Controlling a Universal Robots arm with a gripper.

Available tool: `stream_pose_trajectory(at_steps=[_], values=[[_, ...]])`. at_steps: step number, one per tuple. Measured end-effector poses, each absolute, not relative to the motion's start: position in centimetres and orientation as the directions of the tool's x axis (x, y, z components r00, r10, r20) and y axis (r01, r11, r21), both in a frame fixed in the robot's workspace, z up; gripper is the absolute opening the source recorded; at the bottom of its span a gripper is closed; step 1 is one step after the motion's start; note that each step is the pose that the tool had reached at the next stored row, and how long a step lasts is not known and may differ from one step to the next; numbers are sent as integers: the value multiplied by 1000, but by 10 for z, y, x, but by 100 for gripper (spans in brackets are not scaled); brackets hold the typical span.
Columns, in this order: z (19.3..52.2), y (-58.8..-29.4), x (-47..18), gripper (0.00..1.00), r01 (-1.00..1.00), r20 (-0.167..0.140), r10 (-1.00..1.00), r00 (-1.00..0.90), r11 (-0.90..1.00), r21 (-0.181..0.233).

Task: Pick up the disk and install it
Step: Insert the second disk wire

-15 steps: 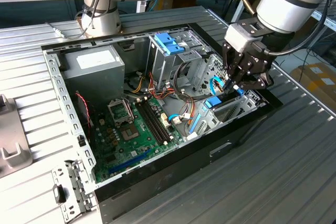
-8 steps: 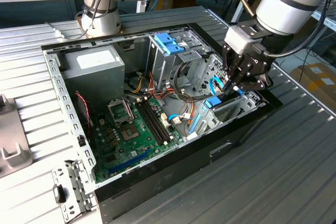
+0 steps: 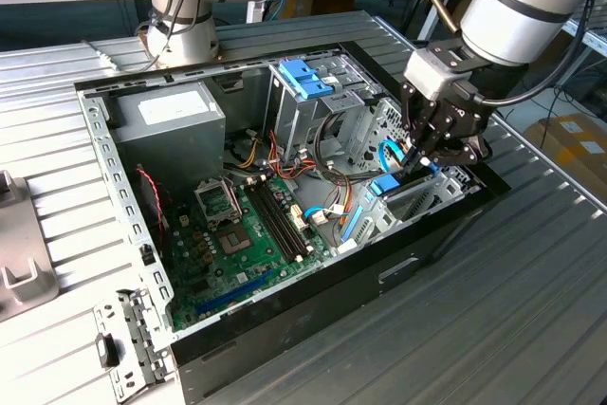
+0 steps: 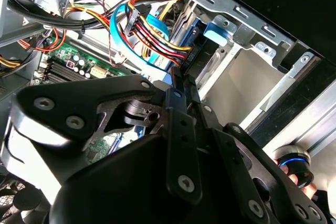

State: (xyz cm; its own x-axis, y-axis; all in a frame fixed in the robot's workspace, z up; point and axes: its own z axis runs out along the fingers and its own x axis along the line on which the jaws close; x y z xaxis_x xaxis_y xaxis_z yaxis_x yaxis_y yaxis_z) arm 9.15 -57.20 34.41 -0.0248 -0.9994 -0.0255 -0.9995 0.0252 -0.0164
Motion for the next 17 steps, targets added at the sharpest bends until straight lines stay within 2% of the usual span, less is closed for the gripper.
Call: stream_pose_trajectory(at_steps=[17], values=[[350, -572, 93, 16, -1000, -26, -999, -25, 25, -16]])
